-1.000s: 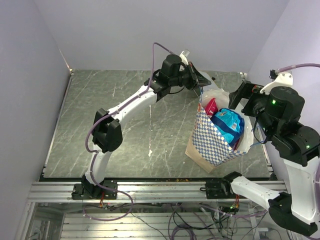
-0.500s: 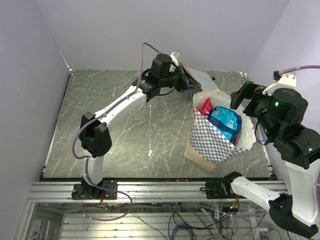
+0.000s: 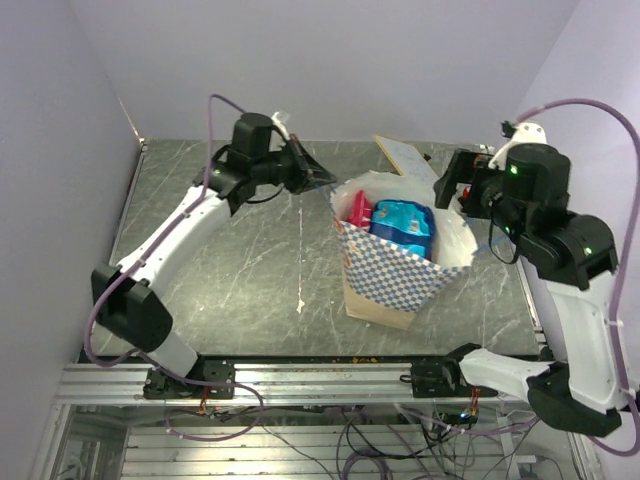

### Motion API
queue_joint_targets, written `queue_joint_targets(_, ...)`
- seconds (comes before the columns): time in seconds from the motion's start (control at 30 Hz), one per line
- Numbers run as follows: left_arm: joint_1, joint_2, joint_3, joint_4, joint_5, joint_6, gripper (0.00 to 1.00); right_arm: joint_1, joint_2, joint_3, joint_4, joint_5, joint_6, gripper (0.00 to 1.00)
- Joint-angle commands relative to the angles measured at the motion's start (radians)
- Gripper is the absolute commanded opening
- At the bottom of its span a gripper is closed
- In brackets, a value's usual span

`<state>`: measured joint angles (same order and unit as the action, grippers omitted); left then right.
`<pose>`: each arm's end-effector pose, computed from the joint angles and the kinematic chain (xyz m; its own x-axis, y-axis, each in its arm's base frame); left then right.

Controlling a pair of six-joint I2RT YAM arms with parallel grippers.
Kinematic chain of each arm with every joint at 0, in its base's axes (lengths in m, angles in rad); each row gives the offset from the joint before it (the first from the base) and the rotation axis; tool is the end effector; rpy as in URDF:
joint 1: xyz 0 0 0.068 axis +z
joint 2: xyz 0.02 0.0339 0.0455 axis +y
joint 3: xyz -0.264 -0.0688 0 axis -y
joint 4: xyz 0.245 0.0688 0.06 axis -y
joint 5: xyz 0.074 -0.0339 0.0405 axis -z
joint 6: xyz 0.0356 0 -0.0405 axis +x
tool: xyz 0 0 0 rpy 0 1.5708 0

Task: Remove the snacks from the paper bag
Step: Adjust the paper bag at the center of the board.

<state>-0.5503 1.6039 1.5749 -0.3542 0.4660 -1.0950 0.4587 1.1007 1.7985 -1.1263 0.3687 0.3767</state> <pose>0.3100 -0.2090 0.3907 -0.8770 -0.3936 -0.2755 0.0934 0.4228 -0.9014 0.1376 0.0536 0.5077 -0.3902 0.1900 -0.9009 0.0263 0.9804 0.1953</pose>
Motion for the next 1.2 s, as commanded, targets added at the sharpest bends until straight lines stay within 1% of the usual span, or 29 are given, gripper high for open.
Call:
queue_joint_targets(0.0, 0.120, -0.144, -0.033, -0.002, 0.035, 0.051, 0.07, -0.006, 0.058, 0.025, -0.066, -0.111, -0.024, 1.00)
queue_joint_targets(0.03, 0.142, -0.157, -0.032, -0.033, 0.039, 0.066, 0.07, -0.007, 0.059, 0.017, -0.056, -0.150, -0.037, 1.00)
queue_joint_targets(0.2, 0.222, -0.208, -0.015, -0.147, 0.039, 0.124, 0.07, -0.006, 0.049, -0.032, 0.017, -0.197, -0.041, 1.00)
queue_joint_targets(0.3, 0.247, -0.218, -0.021, -0.166, 0.046, 0.133, 0.07, -0.007, 0.088, -0.014, -0.020, -0.133, -0.018, 1.00)
queue_joint_targets(0.4, 0.250, -0.216, -0.031, -0.169, 0.053, 0.129, 0.07, -0.008, 0.173, 0.044, -0.119, -0.036, 0.014, 1.00)
queue_joint_targets(0.47, 0.250, -0.215, -0.028, -0.177, 0.053, 0.131, 0.07, -0.008, 0.224, 0.083, -0.176, 0.001, 0.032, 1.00)
queue_joint_targets(0.57, 0.250, -0.213, -0.016, -0.199, 0.046, 0.145, 0.07, -0.017, 0.247, 0.073, -0.162, -0.034, 0.031, 1.00)
queue_joint_targets(0.7, 0.250, -0.208, -0.002, -0.233, 0.054, 0.158, 0.07, -0.070, 0.244, 0.013, -0.075, -0.213, 0.026, 1.00)
queue_joint_targets(0.83, 0.250, -0.216, 0.005, -0.266, 0.059, 0.170, 0.07, -0.158, 0.226, -0.070, 0.037, -0.496, 0.023, 0.97)
queue_joint_targets(0.9, 0.250, -0.225, -0.005, -0.268, 0.066, 0.166, 0.07, -0.213, 0.195, -0.139, 0.123, -0.663, 0.032, 0.94)
queue_joint_targets(0.97, 0.250, -0.234, -0.016, -0.265, 0.074, 0.161, 0.07, -0.278, 0.165, -0.225, 0.227, -0.836, 0.062, 0.89)
queue_joint_targets(1.0, 0.250, -0.238, -0.020, -0.266, 0.079, 0.160, 0.07, -0.320, 0.154, -0.268, 0.276, -0.917, 0.085, 0.85)
queue_joint_targets(1.03, 0.250, -0.241, -0.022, -0.270, 0.081, 0.160, 0.07, -0.350, 0.144, -0.311, 0.328, -0.985, 0.110, 0.80)
queue_joint_targets(1.1, 0.250, -0.246, -0.025, -0.277, 0.087, 0.160, 0.07, -0.401, 0.120, -0.407, 0.464, -1.134, 0.184, 0.65)
queue_joint_targets(1.13, 0.250, -0.250, -0.028, -0.278, 0.090, 0.159, 0.07, -0.415, 0.105, -0.454, 0.551, -1.193, 0.238, 0.62)
queue_joint_targets(1.17, 0.250, -0.256, -0.033, -0.277, 0.095, 0.157, 0.07, -0.423, 0.092, -0.502, 0.639, -1.245, 0.294, 0.61)
